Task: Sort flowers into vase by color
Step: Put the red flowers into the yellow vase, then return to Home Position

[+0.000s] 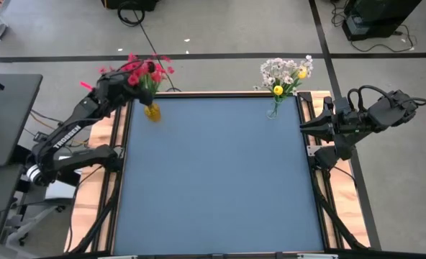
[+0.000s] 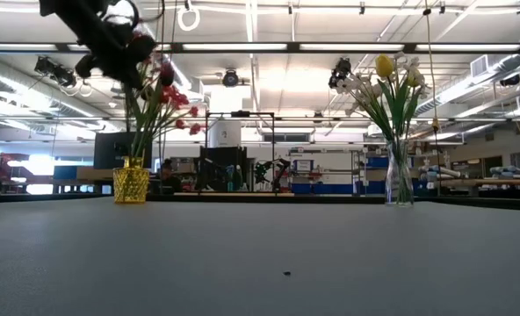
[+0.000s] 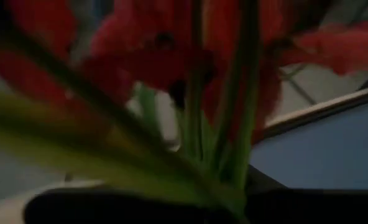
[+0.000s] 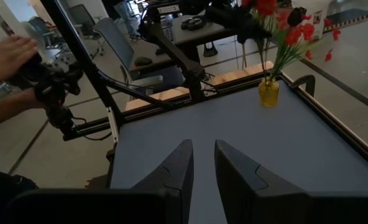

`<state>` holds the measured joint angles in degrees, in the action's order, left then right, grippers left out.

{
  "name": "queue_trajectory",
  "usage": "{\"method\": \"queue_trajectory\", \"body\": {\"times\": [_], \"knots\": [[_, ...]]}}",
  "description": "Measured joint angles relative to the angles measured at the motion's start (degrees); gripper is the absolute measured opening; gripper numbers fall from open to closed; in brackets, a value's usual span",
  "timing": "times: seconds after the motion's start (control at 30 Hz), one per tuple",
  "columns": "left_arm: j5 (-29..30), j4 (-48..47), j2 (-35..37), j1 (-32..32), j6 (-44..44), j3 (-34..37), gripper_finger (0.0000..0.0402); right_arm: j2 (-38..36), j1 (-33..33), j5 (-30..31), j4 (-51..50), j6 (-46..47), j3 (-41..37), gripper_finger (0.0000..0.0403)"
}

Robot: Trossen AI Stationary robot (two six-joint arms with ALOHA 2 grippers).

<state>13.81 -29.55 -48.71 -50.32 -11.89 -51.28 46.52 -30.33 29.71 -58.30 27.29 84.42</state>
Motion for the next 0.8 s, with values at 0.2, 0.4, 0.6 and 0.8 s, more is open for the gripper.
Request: {"method": "queue_trajectory", "body": {"times": [0.2,0.4,0.6,0.8], "knots": [[-0.10,-3.82,-1.21,-1.29,-6.03,0.13,0.0152,0.00,0.02,-0.02,0.00,0.00,0.00,0.0076],[-4.57,-5.13,-1.05,-1.23,-7.09,0.10,0.0276,0.00,0.00,-0.02,0.01,-0.01,0.00,0.0076],[-10.54,-5.39,0.09,-2.36,-6.25,-2.22,0.0332,0.00,0.01,-0.02,0.00,0.00,0.00,0.0076],[-10.54,-12.21,0.10,-4.52,-1.88,-7.24,0.0336,0.00,0.02,-0.02,0.02,0.00,0.00,0.0075]]}}
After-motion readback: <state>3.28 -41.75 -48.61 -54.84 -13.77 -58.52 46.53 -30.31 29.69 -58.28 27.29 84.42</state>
